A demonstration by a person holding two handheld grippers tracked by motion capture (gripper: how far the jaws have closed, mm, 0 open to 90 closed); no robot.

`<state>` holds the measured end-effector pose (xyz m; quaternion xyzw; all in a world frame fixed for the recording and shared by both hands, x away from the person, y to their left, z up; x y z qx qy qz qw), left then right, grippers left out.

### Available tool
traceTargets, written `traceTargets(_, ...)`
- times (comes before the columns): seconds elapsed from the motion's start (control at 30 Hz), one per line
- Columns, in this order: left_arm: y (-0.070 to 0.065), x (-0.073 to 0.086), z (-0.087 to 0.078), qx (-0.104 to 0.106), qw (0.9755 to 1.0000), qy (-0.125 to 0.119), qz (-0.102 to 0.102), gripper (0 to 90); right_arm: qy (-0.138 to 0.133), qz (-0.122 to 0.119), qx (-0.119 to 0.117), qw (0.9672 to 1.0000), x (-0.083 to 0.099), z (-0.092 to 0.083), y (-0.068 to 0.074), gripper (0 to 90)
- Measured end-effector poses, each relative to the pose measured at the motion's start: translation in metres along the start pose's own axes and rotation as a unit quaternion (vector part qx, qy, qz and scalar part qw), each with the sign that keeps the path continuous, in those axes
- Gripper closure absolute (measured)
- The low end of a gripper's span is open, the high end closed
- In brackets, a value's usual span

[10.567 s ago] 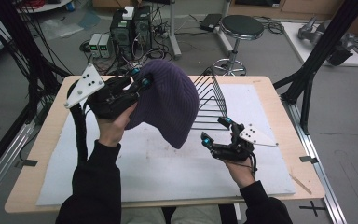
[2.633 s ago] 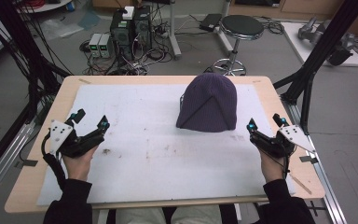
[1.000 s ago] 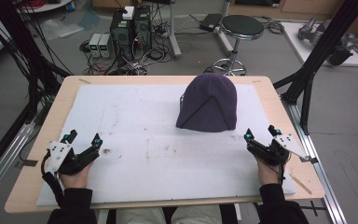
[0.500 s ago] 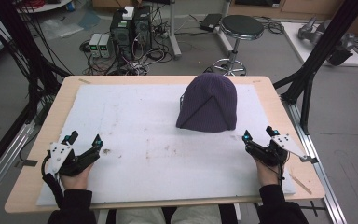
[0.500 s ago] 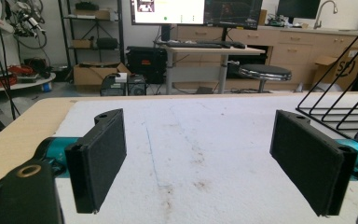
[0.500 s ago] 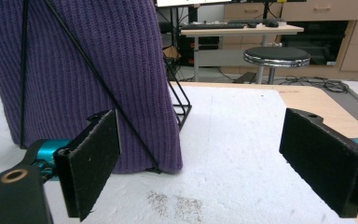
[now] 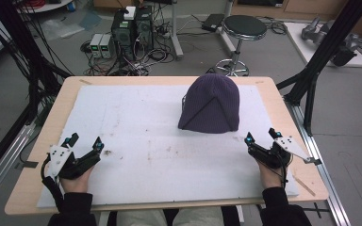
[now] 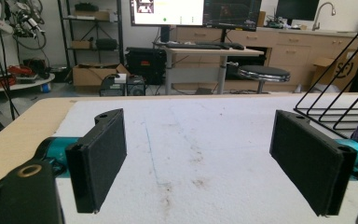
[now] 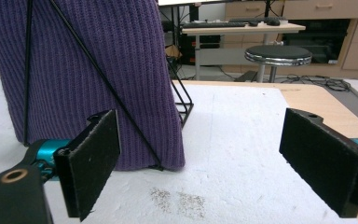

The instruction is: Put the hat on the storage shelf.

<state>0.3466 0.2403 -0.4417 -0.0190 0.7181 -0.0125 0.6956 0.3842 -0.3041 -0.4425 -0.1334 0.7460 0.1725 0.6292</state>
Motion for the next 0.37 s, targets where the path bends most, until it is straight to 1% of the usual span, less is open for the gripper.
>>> traceTargets(0.13, -0.0012, 0.0003, -0.0005, 0.002, 1.0000, 0.001, 0.001, 19.0, 0.000, 0.001, 0.000, 1.0000, 0.0000, 0.0001, 0.0000, 11.8)
traceTargets(0.27, -0.0023, 0.0004, -0.0004, 0.010, 0.9999, 0.001, -0.004, 19.0, 0.002, 0.002, 0.000, 1.0000, 0.0006, 0.0001, -0.0003, 11.8)
traceTargets(0.37, -0.0034, -0.0006, -0.0004, 0.014, 0.9999, -0.004, -0.005, 19.0, 0.002, 0.002, 0.001, 1.0000, 0.0009, 0.0006, -0.0009, 11.8)
Point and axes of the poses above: each handheld gripper's, and its own axes: z roughly forward along the jaws, x roughly out of its underside, y roughly to its left, the point moved 9 cm from there along z, roughly forward along the jaws, and after that the axes turned 11 degrees about -x, right-handed, at the moved point
